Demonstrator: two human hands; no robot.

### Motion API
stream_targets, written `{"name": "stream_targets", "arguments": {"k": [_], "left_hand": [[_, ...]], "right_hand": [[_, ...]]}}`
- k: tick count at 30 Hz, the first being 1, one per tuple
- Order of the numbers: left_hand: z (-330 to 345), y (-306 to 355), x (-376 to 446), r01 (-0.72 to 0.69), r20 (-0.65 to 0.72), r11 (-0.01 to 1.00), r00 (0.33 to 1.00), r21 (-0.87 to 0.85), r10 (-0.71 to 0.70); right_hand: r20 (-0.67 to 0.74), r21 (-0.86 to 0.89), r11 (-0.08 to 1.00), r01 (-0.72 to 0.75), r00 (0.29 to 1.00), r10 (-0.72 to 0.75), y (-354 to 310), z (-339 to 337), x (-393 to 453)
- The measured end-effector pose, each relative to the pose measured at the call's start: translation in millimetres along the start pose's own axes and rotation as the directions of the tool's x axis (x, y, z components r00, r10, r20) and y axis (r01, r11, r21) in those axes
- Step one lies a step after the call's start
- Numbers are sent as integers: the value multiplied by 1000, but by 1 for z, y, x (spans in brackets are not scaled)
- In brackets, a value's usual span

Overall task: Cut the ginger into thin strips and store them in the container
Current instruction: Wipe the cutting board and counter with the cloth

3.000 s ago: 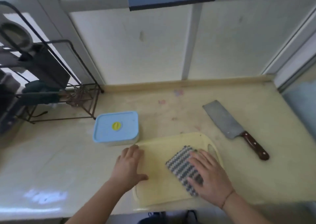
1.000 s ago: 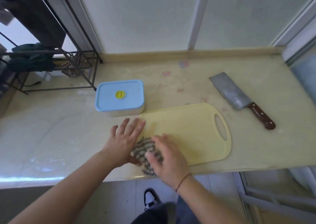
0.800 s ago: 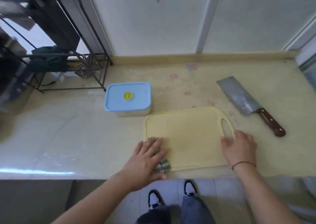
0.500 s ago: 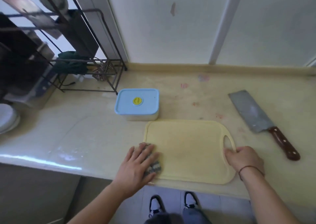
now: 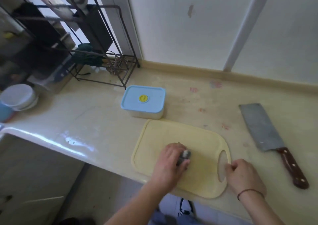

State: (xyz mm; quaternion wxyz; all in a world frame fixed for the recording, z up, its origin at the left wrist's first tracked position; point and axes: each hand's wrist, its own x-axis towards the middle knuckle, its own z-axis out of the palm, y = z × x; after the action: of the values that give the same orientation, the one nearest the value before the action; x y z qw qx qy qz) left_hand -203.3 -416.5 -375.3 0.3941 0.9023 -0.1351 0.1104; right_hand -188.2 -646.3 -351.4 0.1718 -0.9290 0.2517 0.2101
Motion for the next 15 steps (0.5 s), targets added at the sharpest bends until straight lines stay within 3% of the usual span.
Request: {"name": "stream_targets", "arguments": {"k": [2,4,7,11,15], "left_hand": [[39,28,10,-166,128,985,979,36,160],[69,44,9,-244,268,960,942,136,201],[78,39,-1,-312,295,909,928,276,229],[52,15,-2,-297,303,899,932,322,199],[5,-28,-12,-152,218,894,974,421,63]], "right_hand": [[-6,-11,999,32,999,-32,2,0,0],[5,-11,999,38,999,-38,4,0,1],[2,0,999,54,999,-54,4,0,1],[-25,27,997,74,997,-73,8,3,0],[-42,10,997,77,996,-77,8,2,-1]]}}
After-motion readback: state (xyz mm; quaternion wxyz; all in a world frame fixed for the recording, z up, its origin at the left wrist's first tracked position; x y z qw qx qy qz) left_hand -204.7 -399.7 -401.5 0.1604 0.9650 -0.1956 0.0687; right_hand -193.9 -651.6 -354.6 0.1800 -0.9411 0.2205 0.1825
